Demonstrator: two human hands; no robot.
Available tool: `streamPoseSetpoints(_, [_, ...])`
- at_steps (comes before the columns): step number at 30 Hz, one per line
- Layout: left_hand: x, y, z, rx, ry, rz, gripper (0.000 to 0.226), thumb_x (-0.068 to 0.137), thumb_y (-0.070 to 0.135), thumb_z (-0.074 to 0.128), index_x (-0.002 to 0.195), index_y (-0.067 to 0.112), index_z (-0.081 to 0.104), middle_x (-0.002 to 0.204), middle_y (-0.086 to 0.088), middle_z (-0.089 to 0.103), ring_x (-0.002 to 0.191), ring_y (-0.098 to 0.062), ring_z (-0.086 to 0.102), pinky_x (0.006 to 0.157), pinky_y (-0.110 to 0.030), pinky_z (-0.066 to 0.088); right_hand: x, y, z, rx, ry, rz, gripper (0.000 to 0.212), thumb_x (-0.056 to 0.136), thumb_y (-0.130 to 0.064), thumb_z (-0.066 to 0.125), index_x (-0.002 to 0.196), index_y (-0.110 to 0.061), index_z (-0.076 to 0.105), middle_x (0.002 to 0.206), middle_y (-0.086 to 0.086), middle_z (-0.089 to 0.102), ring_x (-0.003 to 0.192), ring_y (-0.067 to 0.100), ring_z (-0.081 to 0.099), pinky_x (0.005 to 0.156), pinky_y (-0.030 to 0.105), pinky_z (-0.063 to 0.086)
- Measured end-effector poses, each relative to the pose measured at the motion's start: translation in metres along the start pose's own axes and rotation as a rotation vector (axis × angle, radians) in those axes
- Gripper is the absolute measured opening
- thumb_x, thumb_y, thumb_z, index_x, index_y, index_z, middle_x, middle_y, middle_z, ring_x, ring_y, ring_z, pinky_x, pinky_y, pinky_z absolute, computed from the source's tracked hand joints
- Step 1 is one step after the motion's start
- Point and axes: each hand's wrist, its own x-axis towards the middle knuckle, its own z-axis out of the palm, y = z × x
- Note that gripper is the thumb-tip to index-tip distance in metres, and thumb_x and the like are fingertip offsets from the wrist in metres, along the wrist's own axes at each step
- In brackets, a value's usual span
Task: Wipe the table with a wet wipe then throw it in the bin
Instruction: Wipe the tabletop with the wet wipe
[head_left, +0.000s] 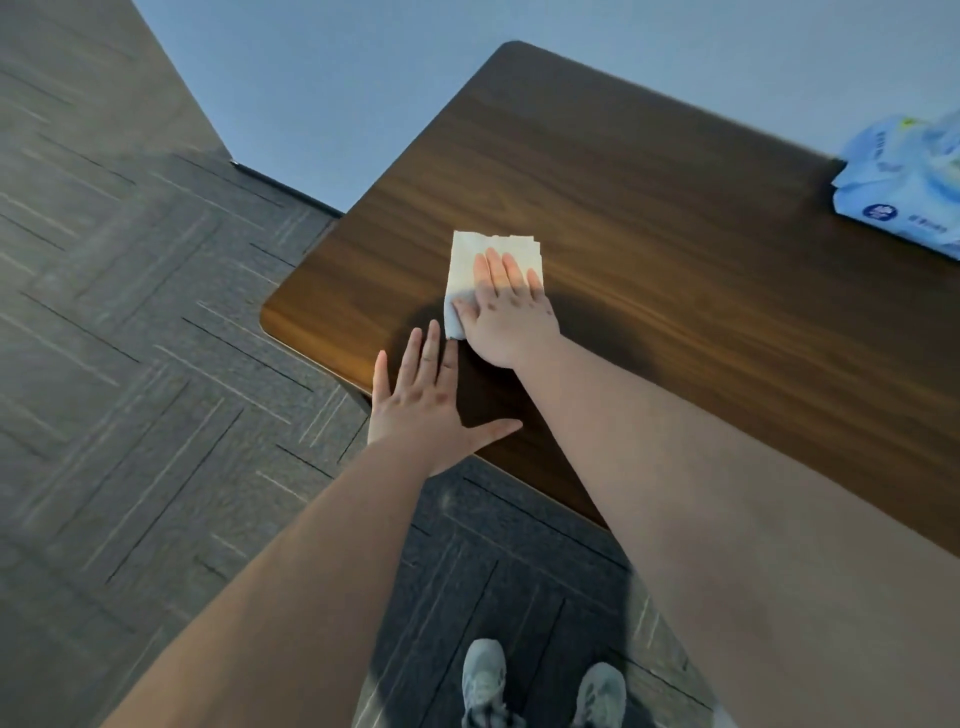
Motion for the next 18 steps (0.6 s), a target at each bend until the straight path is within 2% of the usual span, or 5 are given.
streamPoseSetpoints(4, [-0.001, -0.001, 0.001, 0.004, 0.019, 0.007, 0.119, 0.056, 0.093, 0.002, 0.149, 0.021, -0.014, 0.157, 0.0, -0.021, 0.142, -0.018, -0.024, 0.113, -0.048, -0.015, 0.007, -0.006, 0.003, 0.003, 0.024, -0.029, 0.064, 0.098, -0.05, 0.015, 0.151, -0.017, -0.003, 0.161, 0.003, -0.006, 0.147, 0.021, -0.008, 0.118, 0.041, -0.005])
streamPoseSetpoints(8, [-0.002, -0.001, 0.002, -0.003, 0.033, 0.017, 0.119, 0.057, 0.094, 0.006, 0.15, 0.02, -0.011, 0.158, 0.0, -0.019, 0.143, -0.017, -0.022, 0.112, -0.048, -0.016, 0.0, -0.002, 0.005, -0.006, 0.03, -0.063, 0.065, 0.098, -0.052, 0.015, 0.151, -0.018, -0.001, 0.161, 0.002, -0.004, 0.147, 0.02, -0.005, 0.117, 0.04, -0.004])
streamPoseSetpoints(12, [-0.003, -0.002, -0.001, 0.033, -0.014, 0.019, 0.121, 0.058, 0.094, 0.009, 0.148, 0.018, -0.017, 0.157, -0.001, -0.022, 0.142, -0.018, -0.024, 0.112, -0.049, -0.012, -0.028, 0.013, 0.009, -0.017, 0.026, -0.099, 0.065, 0.097, -0.054, 0.016, 0.151, -0.02, 0.001, 0.161, 0.001, -0.003, 0.147, 0.019, -0.005, 0.116, 0.039, -0.006])
streamPoseSetpoints(16, [-0.006, 0.003, -0.009, 0.081, -0.009, 0.029, 0.117, 0.061, 0.091, 0.012, 0.149, 0.016, -0.012, 0.159, -0.005, -0.014, 0.145, -0.021, -0.015, 0.115, -0.048, -0.005, -0.064, 0.049, 0.012, 0.007, -0.014, -0.038, 0.067, 0.097, -0.055, 0.013, 0.151, -0.021, -0.005, 0.16, -0.002, -0.011, 0.145, 0.016, -0.014, 0.113, 0.037, -0.011])
streamPoseSetpoints(18, [-0.01, 0.011, -0.012, 0.096, -0.001, 0.089, 0.106, 0.067, 0.084, 0.011, 0.15, 0.02, -0.007, 0.16, -0.002, -0.01, 0.145, -0.017, -0.012, 0.117, -0.048, -0.004, -0.084, 0.071, 0.014, 0.012, -0.016, 0.016, 0.067, 0.097, -0.056, 0.012, 0.151, -0.021, -0.007, 0.16, -0.001, -0.011, 0.145, 0.016, -0.014, 0.115, 0.038, -0.01])
